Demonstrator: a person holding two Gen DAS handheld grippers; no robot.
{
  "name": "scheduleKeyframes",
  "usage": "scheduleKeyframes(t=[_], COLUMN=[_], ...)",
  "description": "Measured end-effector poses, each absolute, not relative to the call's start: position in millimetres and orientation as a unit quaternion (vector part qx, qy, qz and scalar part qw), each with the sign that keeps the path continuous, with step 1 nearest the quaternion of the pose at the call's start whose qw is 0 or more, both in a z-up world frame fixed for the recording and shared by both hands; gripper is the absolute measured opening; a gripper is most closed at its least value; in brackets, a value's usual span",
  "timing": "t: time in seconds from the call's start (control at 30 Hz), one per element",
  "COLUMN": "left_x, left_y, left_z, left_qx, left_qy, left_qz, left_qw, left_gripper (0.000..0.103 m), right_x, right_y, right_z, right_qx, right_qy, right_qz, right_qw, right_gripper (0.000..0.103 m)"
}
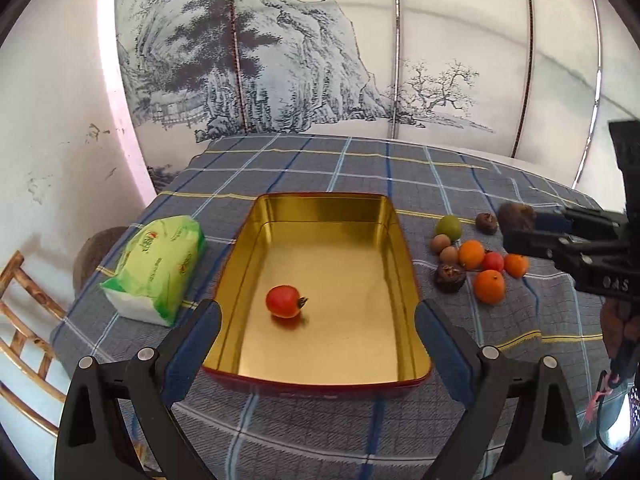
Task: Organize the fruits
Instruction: 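Grasp the brown dried fruit with the right gripper, then carry the brown fruit with the right gripper into the tray and release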
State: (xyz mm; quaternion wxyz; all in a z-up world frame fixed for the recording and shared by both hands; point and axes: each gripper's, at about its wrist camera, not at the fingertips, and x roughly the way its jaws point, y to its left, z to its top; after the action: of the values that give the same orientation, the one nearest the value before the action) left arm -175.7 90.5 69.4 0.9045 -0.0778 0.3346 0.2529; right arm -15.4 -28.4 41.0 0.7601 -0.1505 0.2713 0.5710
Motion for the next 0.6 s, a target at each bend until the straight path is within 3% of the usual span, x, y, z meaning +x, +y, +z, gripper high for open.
scheduleKeyframes(t=[0.6], left_x=[-195.7], left_y=[120.1], left_z=[57.0], left_qx=[-0.097], left_qy=[0.345], left_qz=[0.288], left_qw=[0.888], left_gripper=[0.096], right_x=[-2.7], right_y=[91.2], right_z=[20.7], right_qx=[-0.186], right_qy=[0.322], right_qz=[0.575], right_qw=[0.729], right_gripper=[0.043])
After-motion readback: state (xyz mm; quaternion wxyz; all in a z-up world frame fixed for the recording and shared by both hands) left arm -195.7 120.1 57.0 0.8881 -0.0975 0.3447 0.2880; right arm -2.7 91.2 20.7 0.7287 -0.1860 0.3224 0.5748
